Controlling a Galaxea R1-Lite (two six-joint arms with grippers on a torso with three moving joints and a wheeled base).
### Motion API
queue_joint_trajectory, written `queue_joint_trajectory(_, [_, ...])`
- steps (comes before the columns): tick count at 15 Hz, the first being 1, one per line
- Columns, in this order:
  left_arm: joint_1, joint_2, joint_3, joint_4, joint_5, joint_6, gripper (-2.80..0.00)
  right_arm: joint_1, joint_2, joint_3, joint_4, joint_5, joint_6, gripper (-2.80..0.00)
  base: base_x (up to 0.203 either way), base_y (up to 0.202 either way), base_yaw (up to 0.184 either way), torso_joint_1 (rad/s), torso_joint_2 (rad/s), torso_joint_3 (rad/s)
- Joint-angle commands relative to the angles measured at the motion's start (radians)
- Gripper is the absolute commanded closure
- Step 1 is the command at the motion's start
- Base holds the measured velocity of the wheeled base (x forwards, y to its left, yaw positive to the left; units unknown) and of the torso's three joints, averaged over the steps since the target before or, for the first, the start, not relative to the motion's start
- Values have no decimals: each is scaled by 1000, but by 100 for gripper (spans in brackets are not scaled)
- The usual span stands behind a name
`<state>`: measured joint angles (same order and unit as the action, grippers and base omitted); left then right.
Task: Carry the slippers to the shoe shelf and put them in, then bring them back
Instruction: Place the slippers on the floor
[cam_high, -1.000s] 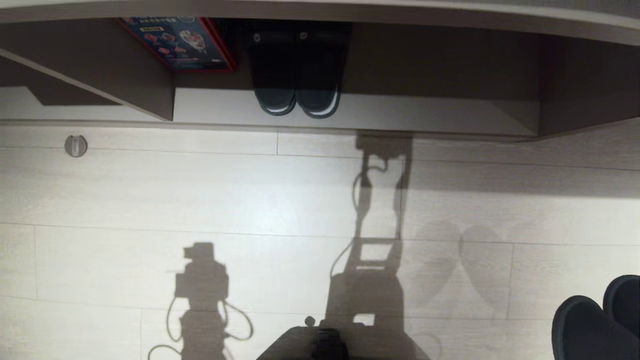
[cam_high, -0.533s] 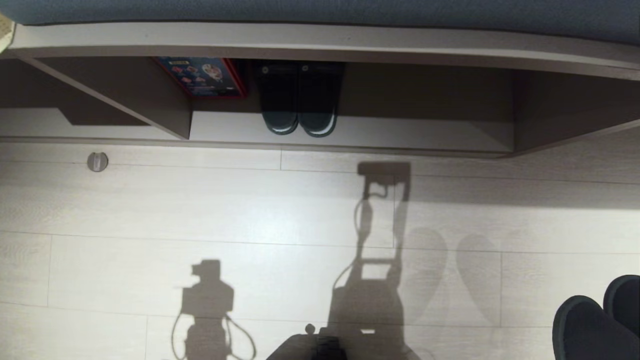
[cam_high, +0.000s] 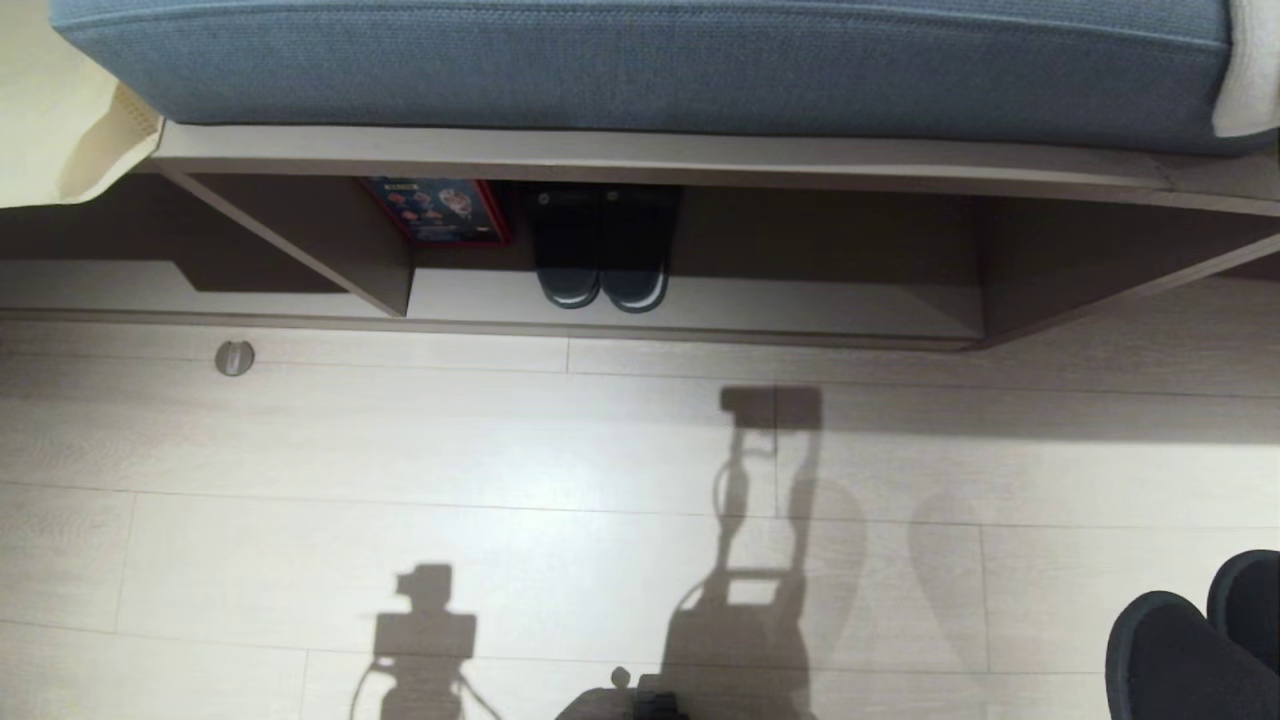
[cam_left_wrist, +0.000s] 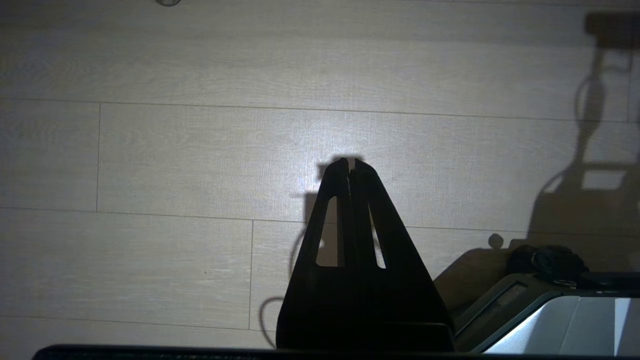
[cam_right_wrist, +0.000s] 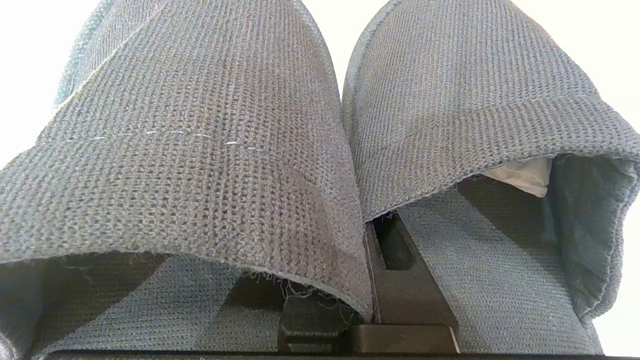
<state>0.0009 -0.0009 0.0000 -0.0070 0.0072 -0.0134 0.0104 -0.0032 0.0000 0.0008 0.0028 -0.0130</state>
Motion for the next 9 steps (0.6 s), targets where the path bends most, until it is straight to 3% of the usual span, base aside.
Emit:
queue_joint_trajectory(1, [1,1,0,-1,0,0,0,0,3,0,0,0,-1,0,0,0,0,-2,11,197])
queue_joint_trajectory(9, [-1,2,0,-1,0,0,0,0,3,0,-1,0,-1,0,0,0,0,3,1,201])
